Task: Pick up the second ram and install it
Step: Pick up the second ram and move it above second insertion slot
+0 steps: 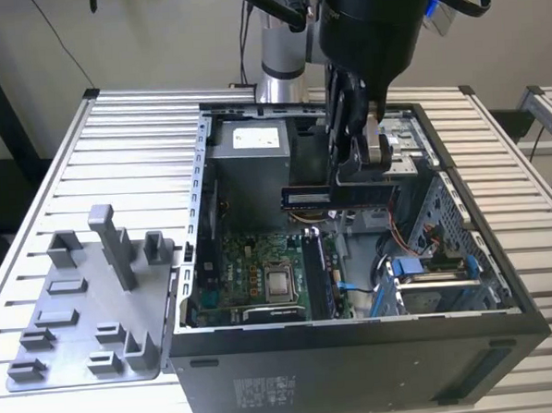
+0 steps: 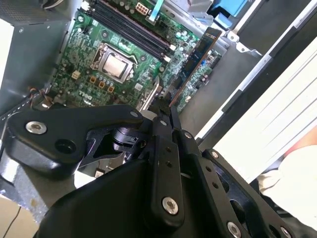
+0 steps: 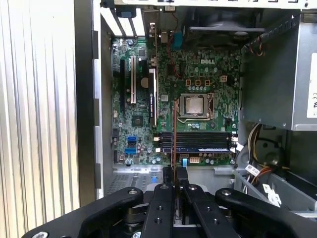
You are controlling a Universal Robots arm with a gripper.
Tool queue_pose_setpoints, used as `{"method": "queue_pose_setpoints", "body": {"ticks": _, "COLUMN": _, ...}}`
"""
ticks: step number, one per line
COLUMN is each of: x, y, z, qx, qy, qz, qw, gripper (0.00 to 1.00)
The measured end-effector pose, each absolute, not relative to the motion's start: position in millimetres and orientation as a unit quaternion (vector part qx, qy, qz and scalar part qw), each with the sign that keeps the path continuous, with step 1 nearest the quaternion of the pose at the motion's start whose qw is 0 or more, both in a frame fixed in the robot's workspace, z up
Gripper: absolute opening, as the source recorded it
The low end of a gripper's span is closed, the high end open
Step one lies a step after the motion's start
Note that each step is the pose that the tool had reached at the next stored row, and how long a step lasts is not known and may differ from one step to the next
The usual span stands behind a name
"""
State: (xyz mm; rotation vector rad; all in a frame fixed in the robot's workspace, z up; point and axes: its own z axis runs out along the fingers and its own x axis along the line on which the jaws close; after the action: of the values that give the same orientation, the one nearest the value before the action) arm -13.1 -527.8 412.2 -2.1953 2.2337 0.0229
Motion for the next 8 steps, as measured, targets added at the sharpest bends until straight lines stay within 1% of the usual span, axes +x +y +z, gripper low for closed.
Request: {"method": "queue_pose_setpoints", "body": {"ticks": 8, "x": -2.1, "y": -527.8, "z": 412.2, "qx": -0.699, "qy": 0.715, "qz": 0.007, "qw": 0.005, "gripper": 0.14}}
